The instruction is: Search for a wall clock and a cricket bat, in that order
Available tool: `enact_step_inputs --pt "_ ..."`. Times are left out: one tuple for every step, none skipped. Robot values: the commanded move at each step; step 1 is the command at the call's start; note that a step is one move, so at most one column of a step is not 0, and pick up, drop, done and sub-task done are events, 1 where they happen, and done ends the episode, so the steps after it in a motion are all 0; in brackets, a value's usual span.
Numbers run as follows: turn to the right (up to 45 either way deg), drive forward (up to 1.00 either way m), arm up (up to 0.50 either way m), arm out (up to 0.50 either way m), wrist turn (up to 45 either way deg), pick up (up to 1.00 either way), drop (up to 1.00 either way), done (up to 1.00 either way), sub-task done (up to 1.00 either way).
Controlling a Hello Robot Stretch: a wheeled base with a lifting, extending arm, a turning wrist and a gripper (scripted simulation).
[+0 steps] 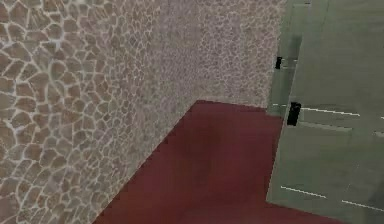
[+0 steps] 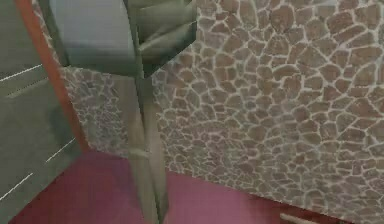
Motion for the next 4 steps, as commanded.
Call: enact_step_inputs --pt "0.0 1.00 0.00 0.00 0.0 0.00 0.00 0.00 0.00" --pt "-9.0 0.00 0.00 0.00 0.0 0.00 0.00 0.00 0.00" --pt "0.0 0.20 0.00 0.00 0.0 0.00 0.00 0.00 0.00" --pt "45.0 0.00 0.00 0.00 0.0 0.00 0.00 0.00 0.00"
